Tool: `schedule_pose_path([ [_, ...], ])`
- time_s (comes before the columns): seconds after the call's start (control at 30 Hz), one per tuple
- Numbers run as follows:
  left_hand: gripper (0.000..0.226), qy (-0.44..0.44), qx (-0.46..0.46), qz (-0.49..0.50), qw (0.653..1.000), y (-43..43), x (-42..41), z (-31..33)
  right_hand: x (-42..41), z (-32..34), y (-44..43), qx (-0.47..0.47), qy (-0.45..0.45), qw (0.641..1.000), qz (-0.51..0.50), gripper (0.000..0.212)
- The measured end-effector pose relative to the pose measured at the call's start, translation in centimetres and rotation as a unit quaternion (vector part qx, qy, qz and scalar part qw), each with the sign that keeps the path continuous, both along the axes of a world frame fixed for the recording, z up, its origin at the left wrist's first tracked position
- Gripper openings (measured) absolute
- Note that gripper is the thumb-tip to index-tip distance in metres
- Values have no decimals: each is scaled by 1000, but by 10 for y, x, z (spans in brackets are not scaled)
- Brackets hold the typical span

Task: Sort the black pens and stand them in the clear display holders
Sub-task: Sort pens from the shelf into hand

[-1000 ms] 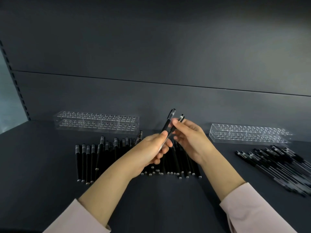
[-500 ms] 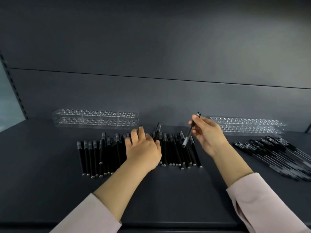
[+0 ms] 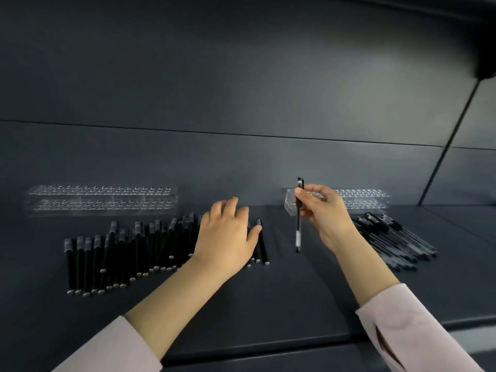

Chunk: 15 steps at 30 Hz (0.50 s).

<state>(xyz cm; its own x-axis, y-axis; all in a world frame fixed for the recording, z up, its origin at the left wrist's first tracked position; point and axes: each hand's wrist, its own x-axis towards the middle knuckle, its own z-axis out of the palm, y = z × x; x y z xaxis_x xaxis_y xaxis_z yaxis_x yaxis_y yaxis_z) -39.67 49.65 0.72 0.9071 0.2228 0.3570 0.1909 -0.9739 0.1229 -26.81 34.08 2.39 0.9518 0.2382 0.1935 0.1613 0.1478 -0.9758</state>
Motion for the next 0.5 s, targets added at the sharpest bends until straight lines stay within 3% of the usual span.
schedule_pose_path([
  [0.3, 56, 115, -113, -126, 979, -116, 67, -9, 58, 6, -127, -25, -10, 996, -81, 21],
  [0.5, 55, 155, -62, -71, 983, -152, 99, -24, 103, -1, -164, -222, -37, 974, -17, 14],
])
